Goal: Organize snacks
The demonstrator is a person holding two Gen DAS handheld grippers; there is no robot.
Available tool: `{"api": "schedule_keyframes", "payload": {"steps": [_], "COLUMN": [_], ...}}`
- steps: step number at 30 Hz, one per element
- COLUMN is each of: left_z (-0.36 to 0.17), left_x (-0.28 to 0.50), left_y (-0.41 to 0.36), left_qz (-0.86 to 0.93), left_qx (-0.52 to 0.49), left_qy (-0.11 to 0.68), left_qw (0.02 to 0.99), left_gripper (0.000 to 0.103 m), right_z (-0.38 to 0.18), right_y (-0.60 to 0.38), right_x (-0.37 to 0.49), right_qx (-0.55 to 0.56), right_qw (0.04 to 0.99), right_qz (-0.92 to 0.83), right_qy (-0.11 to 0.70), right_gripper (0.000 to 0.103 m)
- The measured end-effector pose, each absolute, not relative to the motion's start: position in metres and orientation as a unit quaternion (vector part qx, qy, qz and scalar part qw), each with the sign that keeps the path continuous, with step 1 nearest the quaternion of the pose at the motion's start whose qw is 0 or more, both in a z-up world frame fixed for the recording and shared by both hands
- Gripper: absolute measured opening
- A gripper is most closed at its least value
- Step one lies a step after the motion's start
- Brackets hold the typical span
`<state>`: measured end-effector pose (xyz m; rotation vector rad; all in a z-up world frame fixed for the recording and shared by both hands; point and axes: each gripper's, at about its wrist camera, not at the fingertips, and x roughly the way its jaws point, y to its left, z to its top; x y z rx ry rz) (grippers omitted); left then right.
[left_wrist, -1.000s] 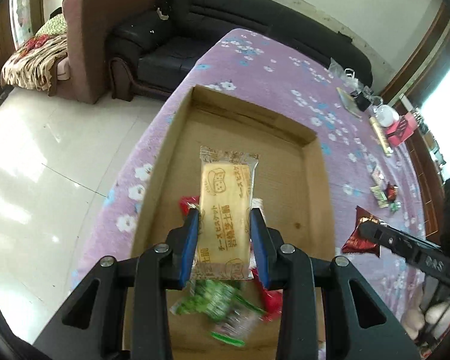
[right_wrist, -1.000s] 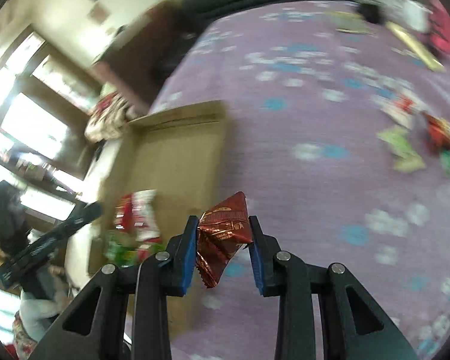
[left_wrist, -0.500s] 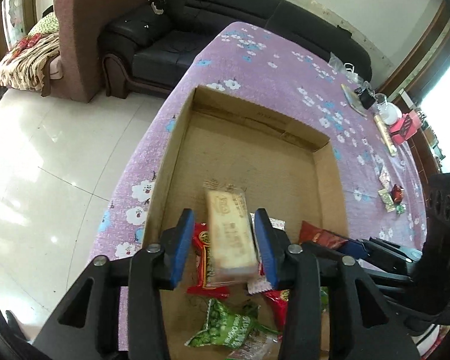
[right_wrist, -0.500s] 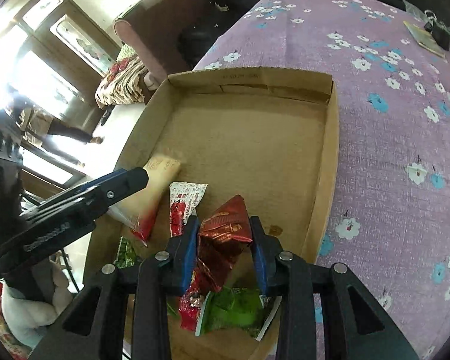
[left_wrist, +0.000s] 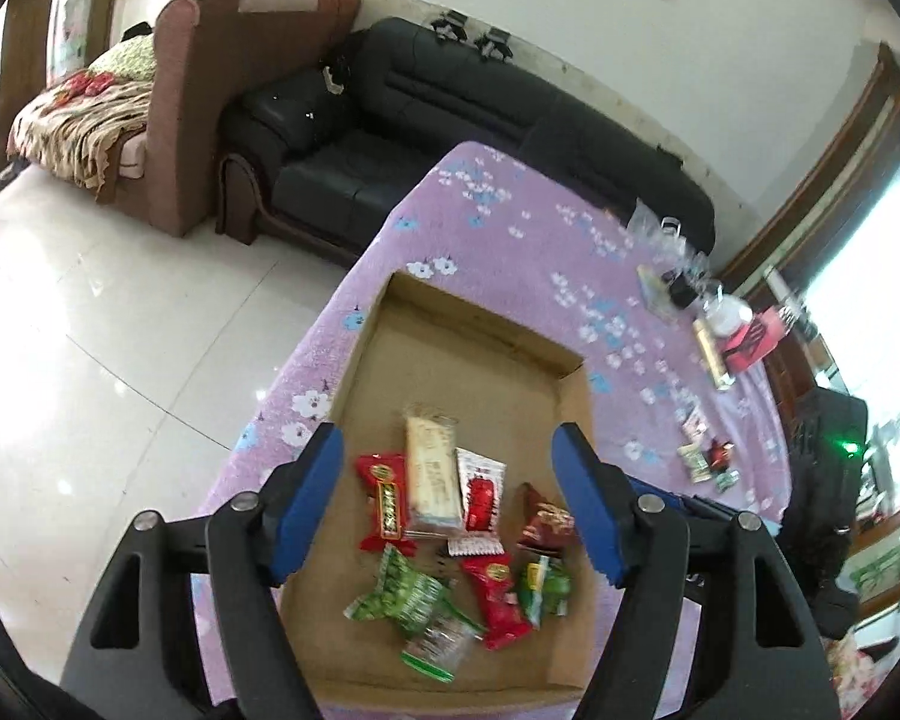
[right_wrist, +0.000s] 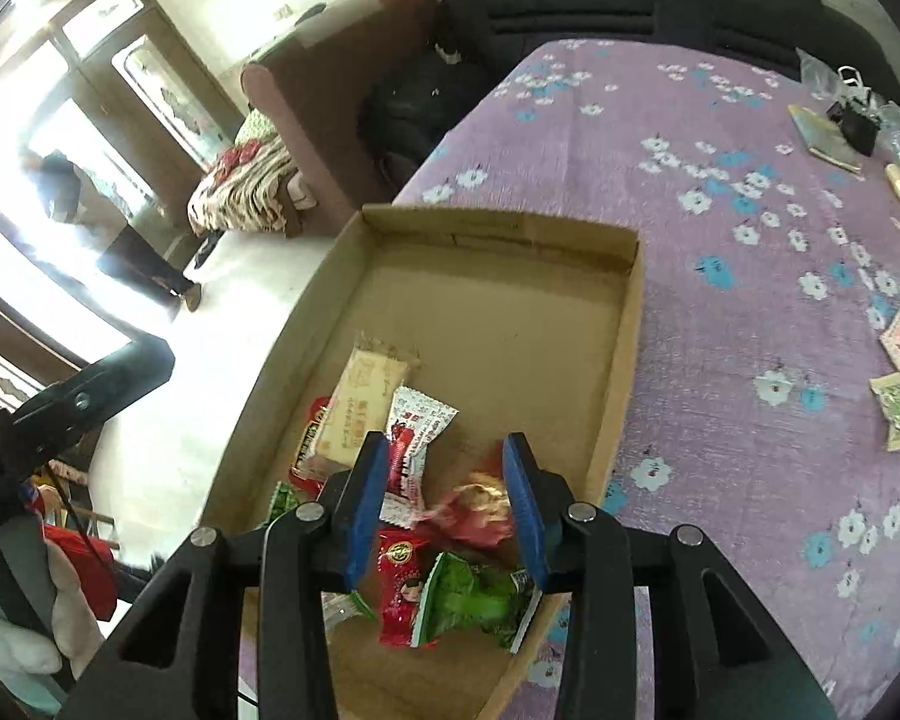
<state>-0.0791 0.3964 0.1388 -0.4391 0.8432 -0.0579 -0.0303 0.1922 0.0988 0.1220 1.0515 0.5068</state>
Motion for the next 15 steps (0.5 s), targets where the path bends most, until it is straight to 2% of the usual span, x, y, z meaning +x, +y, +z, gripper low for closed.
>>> {"api": "schedule_keyframes", "payload": {"steps": [15], "left_z": [0.175], "left_x": [-0.115], "left_y": [0.322], "left_qz": [0.021], "left_qx": [-0.168], "left_qy": [0.403], "left_qw": [0.899], "left_gripper": [0.073], "right_z": [0.13], "right_y": [0.127], "right_x": [-0.04], "right_qx": [0.053], "right_qw": [0.864], "right_qz": [0.239], "right_qy": [0.441], "right_gripper": [0.046]}}
